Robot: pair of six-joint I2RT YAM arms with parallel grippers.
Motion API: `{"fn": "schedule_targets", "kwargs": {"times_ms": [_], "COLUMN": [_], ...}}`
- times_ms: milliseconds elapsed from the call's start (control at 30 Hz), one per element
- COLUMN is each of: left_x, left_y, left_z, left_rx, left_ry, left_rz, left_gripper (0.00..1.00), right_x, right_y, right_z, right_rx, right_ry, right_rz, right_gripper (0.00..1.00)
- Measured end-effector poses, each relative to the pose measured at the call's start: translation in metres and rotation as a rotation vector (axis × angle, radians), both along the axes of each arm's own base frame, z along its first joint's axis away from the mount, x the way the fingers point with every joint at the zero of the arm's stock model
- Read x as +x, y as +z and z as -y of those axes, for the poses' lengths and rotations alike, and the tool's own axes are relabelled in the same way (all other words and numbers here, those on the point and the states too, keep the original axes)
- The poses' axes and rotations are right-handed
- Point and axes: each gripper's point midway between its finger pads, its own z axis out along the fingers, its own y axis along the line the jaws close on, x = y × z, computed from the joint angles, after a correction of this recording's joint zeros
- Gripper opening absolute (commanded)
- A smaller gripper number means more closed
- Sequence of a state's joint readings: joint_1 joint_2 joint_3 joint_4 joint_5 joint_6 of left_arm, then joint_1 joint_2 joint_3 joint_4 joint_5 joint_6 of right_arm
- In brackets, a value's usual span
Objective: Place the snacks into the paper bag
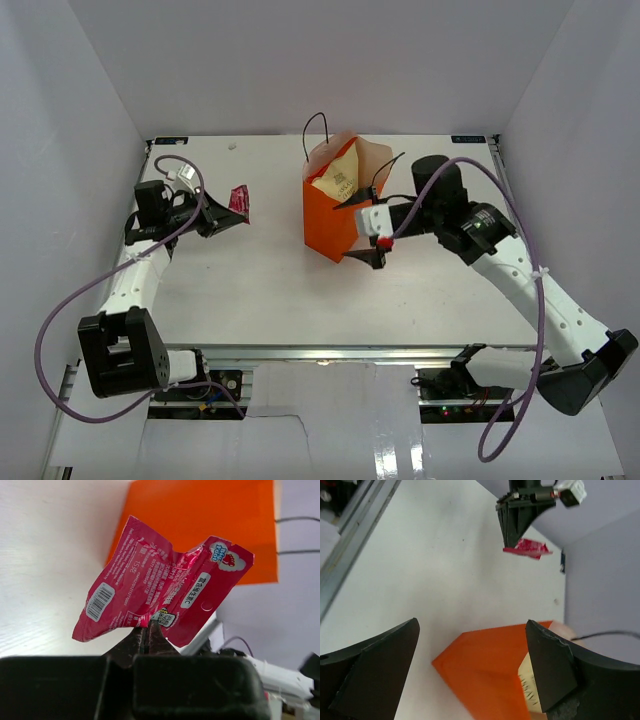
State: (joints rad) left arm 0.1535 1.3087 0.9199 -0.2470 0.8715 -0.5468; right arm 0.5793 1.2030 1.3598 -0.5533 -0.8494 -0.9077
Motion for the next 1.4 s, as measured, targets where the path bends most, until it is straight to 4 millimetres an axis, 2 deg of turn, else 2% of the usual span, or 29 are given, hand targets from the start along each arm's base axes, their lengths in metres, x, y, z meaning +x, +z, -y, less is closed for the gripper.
{"fn": "schedule_targets", "kwargs": {"times_ms": [100, 200, 267, 467, 567, 667, 767, 800, 867, 1000, 1133, 1167, 1200, 1300, 1400], "left_x": [-0.018, -0.038, -0.052, -0.091, -0.106, -0.115, -0.118, -0.119, -0.121, -0.121, -0.121, -0.121, -0.122, -0.120, -0.110], "left_y": [0.007, 0.010, 0.013, 0.006, 0.002, 0.002, 0.004, 0.005, 0.005, 0.005, 0.005, 0.005, 0.005, 0.013, 0.036], "left_z": [0.017, 0.031, 0.041, 0.070, 0.081, 0.084, 0.084, 0.084, 0.084, 0.084, 0.084, 0.084, 0.083, 0.082, 0.078], "left_rx": [-0.065, -0.107, -0.128, -0.163, -0.171, -0.177, -0.178, -0.178, -0.178, -0.177, -0.177, -0.175, -0.172, -0.148, -0.099], "left_ry": [-0.078, -0.137, -0.173, -0.262, -0.300, -0.310, -0.311, -0.312, -0.313, -0.310, -0.305, -0.303, -0.303, -0.291, -0.260], "left_rz": [0.002, -0.006, -0.010, -0.061, -0.089, -0.097, -0.089, -0.088, -0.090, -0.094, -0.097, -0.097, -0.098, -0.087, 0.001], "left_gripper": [0.00, 0.00, 0.00, 0.00, 0.00, 0.00, 0.00, 0.00, 0.00, 0.01, 0.31, 0.46, 0.52, 0.64, 0.70], "right_x": [-0.018, -0.023, -0.022, -0.012, -0.010, -0.005, 0.001, 0.004, 0.010, 0.018, 0.020, 0.021, 0.022, 0.023, 0.023], "right_y": [-0.006, -0.006, -0.014, -0.067, -0.089, -0.098, -0.101, -0.102, -0.104, -0.111, -0.112, -0.112, -0.112, -0.110, -0.105], "right_z": [-0.019, -0.040, -0.058, -0.120, -0.136, -0.148, -0.155, -0.155, -0.155, -0.153, -0.153, -0.153, -0.153, -0.153, -0.150], "right_rx": [-0.041, -0.068, -0.095, -0.204, -0.253, -0.291, -0.322, -0.337, -0.364, -0.407, -0.424, -0.427, -0.428, -0.422, -0.407], "right_ry": [0.145, 0.257, 0.325, 0.493, 0.531, 0.539, 0.529, 0.521, 0.507, 0.490, 0.486, 0.483, 0.480, 0.471, 0.445], "right_rz": [0.268, 0.539, 0.667, 0.843, 0.878, 0.916, 0.952, 0.960, 0.976, 0.983, 0.994, 0.996, 0.998, 0.995, 0.955], "right_gripper": [0.94, 0.94, 0.93, 0.90, 0.88, 0.83, 0.65, 0.49, 0.35, 0.24, 0.17, 0.15, 0.15, 0.13, 0.11]}}
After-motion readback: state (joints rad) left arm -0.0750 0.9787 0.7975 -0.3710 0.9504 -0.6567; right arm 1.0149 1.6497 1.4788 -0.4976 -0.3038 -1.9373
